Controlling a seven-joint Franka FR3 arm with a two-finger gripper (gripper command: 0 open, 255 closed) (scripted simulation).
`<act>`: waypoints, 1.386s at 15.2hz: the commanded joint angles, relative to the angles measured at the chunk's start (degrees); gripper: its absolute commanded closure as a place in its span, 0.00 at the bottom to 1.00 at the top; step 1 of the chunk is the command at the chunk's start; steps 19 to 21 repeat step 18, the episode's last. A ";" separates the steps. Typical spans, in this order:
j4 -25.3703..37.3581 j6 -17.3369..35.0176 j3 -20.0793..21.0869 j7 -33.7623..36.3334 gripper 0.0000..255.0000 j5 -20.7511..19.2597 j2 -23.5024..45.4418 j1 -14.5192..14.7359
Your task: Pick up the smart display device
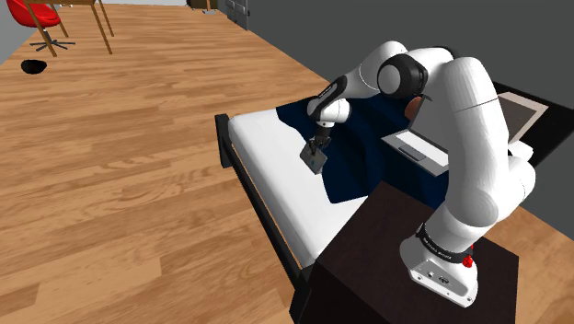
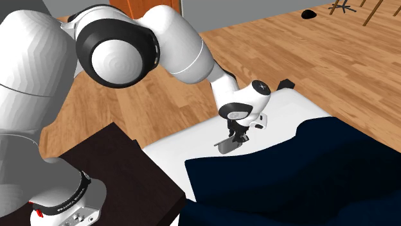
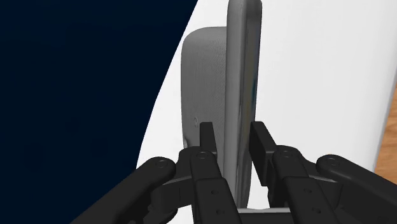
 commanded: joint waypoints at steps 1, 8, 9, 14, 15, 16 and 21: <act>-0.08 0.01 0.02 -0.09 1.00 0.01 -0.02 -0.04; -1.58 -2.89 -0.99 0.89 1.00 -1.06 -4.45 0.67; -1.75 -3.33 -1.13 1.04 1.00 -1.22 -5.06 0.77; -2.37 -5.61 -1.83 1.81 1.00 -2.08 -8.01 1.23; -2.46 -6.08 -1.96 1.97 1.00 -2.26 -8.58 1.32; -2.53 -6.56 -2.09 2.13 1.00 -2.44 -9.15 1.41; -2.55 -6.63 -2.11 2.15 1.00 -2.47 -9.23 1.42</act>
